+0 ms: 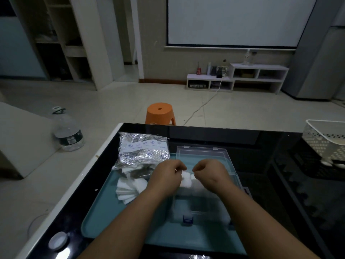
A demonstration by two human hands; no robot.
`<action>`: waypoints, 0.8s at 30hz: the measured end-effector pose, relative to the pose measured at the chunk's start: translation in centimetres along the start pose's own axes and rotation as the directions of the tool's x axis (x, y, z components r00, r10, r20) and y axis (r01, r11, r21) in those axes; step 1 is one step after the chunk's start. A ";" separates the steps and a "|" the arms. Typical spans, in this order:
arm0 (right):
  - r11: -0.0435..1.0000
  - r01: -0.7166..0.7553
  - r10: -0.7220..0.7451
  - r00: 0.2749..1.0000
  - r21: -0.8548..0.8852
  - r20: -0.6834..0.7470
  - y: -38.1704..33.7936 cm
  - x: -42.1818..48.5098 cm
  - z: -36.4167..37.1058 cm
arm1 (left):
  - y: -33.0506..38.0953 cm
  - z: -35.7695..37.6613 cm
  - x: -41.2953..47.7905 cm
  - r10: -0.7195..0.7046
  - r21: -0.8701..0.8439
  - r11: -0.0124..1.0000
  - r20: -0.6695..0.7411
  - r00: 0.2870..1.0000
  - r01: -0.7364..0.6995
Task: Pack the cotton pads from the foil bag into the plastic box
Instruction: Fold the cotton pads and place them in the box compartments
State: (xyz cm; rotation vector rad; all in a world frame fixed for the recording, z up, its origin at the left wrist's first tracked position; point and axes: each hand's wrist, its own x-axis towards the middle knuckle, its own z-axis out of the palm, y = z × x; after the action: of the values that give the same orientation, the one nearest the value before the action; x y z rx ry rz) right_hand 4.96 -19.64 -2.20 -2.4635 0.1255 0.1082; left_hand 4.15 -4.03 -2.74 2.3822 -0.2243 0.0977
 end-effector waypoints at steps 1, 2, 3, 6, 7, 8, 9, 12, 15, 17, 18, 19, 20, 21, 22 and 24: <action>1.000 0.015 -0.015 1.000 0.009 -0.003 -0.5 -0.1 0.4 | -0.3 -0.7 -0.3 -0.005 0.001 1.000 -0.015 1.000 0.005; 1.000 0.024 -0.024 1.000 0.020 -0.008 -0.7 -0.2 0.5 | -0.3 -1.0 -0.4 -0.011 0.000 1.000 -0.024 1.000 0.011; 0.999 0.035 -0.034 0.999 0.029 -0.007 -1.0 -0.4 0.6 | -0.6 -1.3 -0.5 -0.020 0.001 1.000 -0.030 0.999 0.020; 0.997 0.070 -0.070 0.998 0.036 0.003 -2.4 -1.0 1.3 | -1.7 -2.7 -1.1 -0.070 0.004 0.997 -0.055 0.996 0.071; 0.996 0.082 -0.083 0.997 0.039 0.009 -2.8 -1.2 1.6 | -2.1 -3.2 -1.3 -0.088 0.004 0.996 -0.063 0.994 0.088; 0.995 0.093 -0.094 0.995 0.040 0.014 -3.3 -1.5 1.8 | -2.5 -3.6 -1.6 -0.103 -0.002 0.995 -0.069 0.992 0.103; 0.994 0.104 -0.105 0.994 0.043 0.019 -3.9 -1.7 2.1 | -2.9 -4.1 -1.8 -0.123 -0.016 0.992 -0.074 0.990 0.122; 0.989 0.141 -0.142 0.989 0.044 0.033 -5.4 -2.3 2.9 | -4.1 -5.6 -2.5 -0.209 -0.079 0.976 -0.086 0.974 0.202; 0.982 0.191 -0.190 0.980 -0.002 0.063 -6.9 -3.0 3.9 | -5.2 -7.1 -3.3 -0.259 -0.049 0.966 -0.104 0.960 0.255; 0.973 0.227 -0.222 0.971 -0.042 0.089 -7.8 -3.5 4.8 | -5.8 -7.8 -3.9 -0.265 0.038 0.962 -0.117 0.957 0.271; 0.967 0.245 -0.238 0.966 -0.065 0.104 -8.1 -3.7 5.2 | -6.0 -8.0 -4.2 -0.256 0.096 0.959 -0.120 0.959 0.268; 0.960 0.265 -0.253 0.960 -0.096 0.122 -8.6 -3.9 5.7 | -6.4 -8.3 -4.5 -0.241 0.164 0.952 -0.114 0.964 0.258; 0.950 0.286 -0.268 0.953 -0.126 0.138 -8.9 -4.0 6.0 | -6.8 -8.4 -4.8 -0.227 0.228 0.943 -0.097 0.969 0.244; 0.940 0.305 -0.283 0.947 -0.150 0.153 -9.3 -4.1 6.5 | -7.3 -8.6 -5.0 -0.225 0.275 0.932 -0.072 0.972 0.236; 0.932 0.322 -0.296 0.941 -0.166 0.162 -9.6 -4.2 6.9 | -7.8 -8.7 -5.2 -0.229 0.309 0.923 -0.044 0.973 0.231; 0.911 0.354 -0.324 0.932 -0.211 0.165 -9.9 -4.2 7.8 | -8.5 -8.9 -5.5 -0.231 0.362 0.907 -0.002 0.973 0.217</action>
State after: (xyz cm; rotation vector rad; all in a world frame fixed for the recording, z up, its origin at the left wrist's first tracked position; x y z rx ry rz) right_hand 1.57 -6.81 -1.68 -2.6666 -0.3949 0.1338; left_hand 0.26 8.93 -2.69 2.7602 0.0582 -0.0214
